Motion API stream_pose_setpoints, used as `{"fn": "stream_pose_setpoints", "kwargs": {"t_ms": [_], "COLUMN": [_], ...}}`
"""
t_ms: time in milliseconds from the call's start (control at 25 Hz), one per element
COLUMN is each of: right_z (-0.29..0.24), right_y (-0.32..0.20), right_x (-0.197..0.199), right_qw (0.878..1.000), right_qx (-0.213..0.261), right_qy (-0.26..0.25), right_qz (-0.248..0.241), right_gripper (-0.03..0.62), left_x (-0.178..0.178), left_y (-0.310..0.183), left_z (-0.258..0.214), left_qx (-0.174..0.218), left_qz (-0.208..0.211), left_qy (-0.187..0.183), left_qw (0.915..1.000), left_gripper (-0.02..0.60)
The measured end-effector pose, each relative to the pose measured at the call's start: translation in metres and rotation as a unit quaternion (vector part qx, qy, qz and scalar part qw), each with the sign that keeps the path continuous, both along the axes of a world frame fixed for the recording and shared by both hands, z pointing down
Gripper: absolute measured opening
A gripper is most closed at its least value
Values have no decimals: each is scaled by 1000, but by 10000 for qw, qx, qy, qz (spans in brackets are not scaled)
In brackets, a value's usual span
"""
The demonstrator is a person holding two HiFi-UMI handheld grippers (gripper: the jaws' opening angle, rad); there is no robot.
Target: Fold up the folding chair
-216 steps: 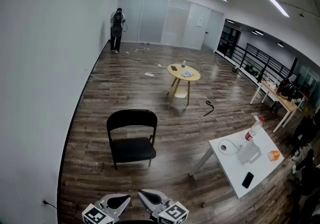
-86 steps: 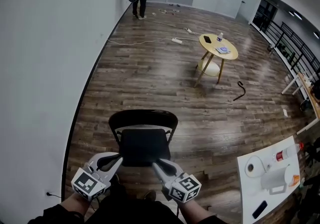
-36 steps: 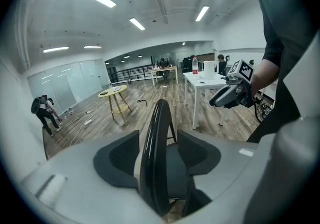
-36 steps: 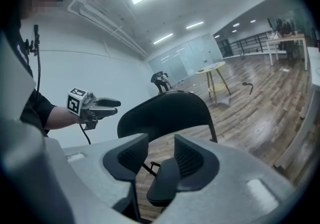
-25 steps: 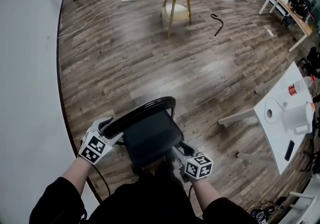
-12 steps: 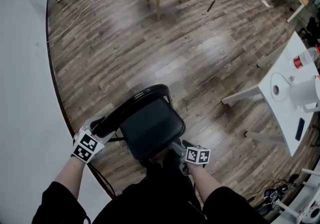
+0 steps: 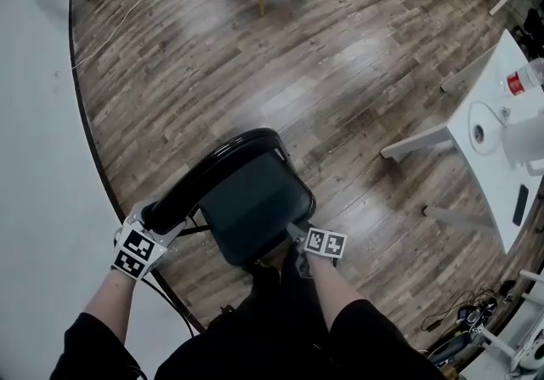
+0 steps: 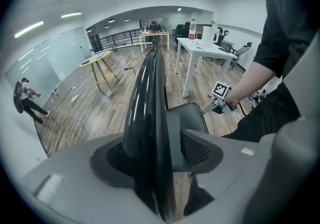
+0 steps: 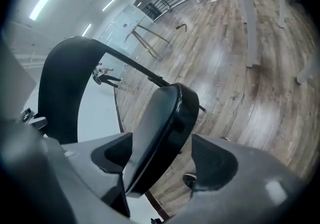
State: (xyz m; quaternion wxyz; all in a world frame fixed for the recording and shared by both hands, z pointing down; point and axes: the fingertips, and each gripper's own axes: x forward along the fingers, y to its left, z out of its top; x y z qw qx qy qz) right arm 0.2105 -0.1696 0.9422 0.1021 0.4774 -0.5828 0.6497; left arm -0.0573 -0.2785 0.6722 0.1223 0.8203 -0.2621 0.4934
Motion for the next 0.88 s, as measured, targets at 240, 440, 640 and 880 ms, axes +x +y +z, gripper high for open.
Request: {"fn": "stream_pose_setpoints", "kwargs": {"t_ms": [240, 440, 640, 880], "right_z": [22, 40, 51, 55], "right_y": [-14, -20, -29, -36], "right_x": [4, 4, 2, -5], "right_qw": [9981, 9951, 9911, 9835], "right_qx": [-148, -311, -352, -476], "right_qy": [-176, -323, -606, -955], "right_qz": [580, 882, 1131, 1459], "right_gripper": [364, 364, 367, 319], "left_x": [1, 3, 2, -1], "left_y": [0, 0, -4, -4], "left_z": [1, 2, 2, 4], "left_qx": [-4, 3, 54, 5], "left_qz": [139, 173, 100, 116], "left_qy": [-96, -152, -153, -332], "left_qw": [9999, 9997, 9998, 9994], "left_gripper": [272, 272, 253, 156]}}
